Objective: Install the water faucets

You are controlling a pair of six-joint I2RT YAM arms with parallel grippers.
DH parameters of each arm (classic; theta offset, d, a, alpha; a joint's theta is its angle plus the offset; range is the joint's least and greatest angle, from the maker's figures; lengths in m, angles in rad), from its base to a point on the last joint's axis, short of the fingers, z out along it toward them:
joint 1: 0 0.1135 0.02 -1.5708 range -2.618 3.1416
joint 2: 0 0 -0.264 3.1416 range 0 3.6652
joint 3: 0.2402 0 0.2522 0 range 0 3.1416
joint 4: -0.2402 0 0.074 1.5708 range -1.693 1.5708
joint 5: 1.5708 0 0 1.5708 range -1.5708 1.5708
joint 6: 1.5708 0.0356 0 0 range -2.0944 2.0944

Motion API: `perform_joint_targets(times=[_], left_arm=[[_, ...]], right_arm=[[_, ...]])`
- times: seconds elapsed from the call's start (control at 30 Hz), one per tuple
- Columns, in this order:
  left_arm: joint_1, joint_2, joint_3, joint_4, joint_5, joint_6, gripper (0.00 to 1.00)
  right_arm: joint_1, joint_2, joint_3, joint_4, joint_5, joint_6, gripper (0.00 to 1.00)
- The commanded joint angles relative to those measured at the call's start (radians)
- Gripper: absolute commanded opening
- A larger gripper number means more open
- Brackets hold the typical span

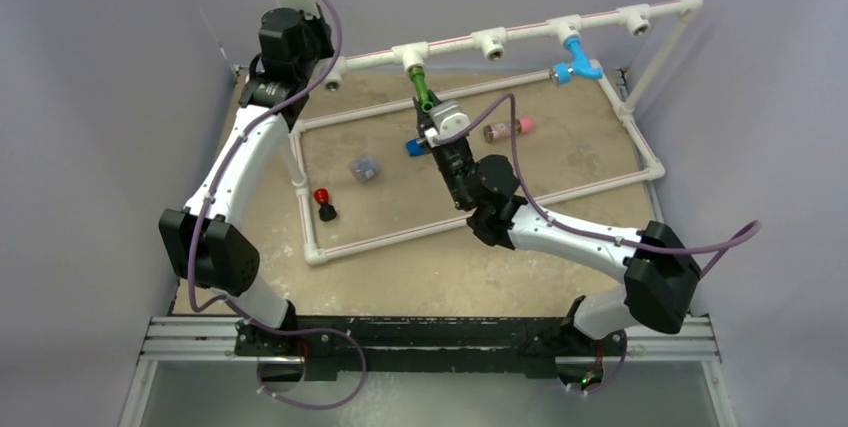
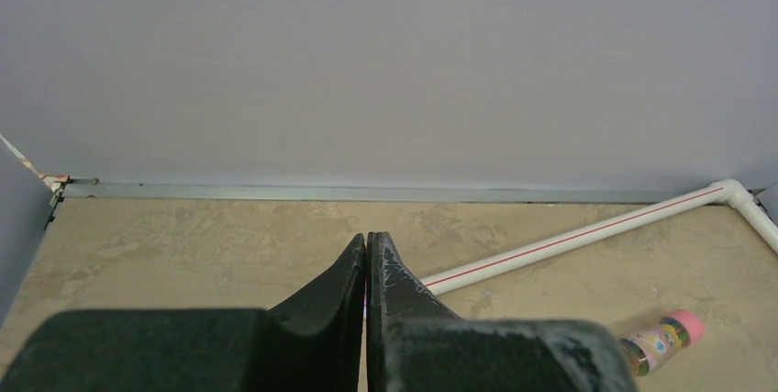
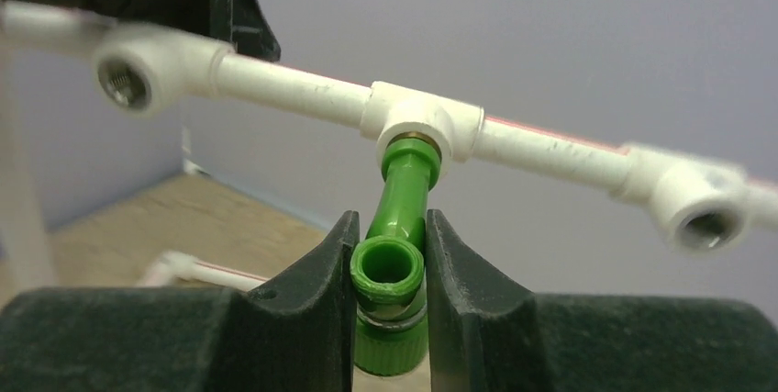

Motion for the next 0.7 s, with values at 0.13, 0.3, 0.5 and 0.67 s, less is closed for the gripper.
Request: perform_joint_targets(times=[0.13,0.3,0.5,0.67], left_arm=[[-0.042,0.069,-0.060,-0.210,0.098,0.010,0.00],[-0.042,0.069,-0.059,-0.210,0.105,0.007,0.00],[-0.042,0.068,-0.060,-0.211,0.110,0.005,0.00],[-0.042,0.066,-0.063,-0.211,0.118,0.001,0.00]], right_arm=[[-0.005,-0.015,0.032,0.022,0.080,0.894,0.00],[-0.005,-0.015,0.046,-0.003,0.092,1.220,0.00],[-0.006,-0.022,0.018,-0.034,0.051,1.654,0.00],[-0.007,-0.015,-0.012,-0.005,0.010,1.931,0.00]])
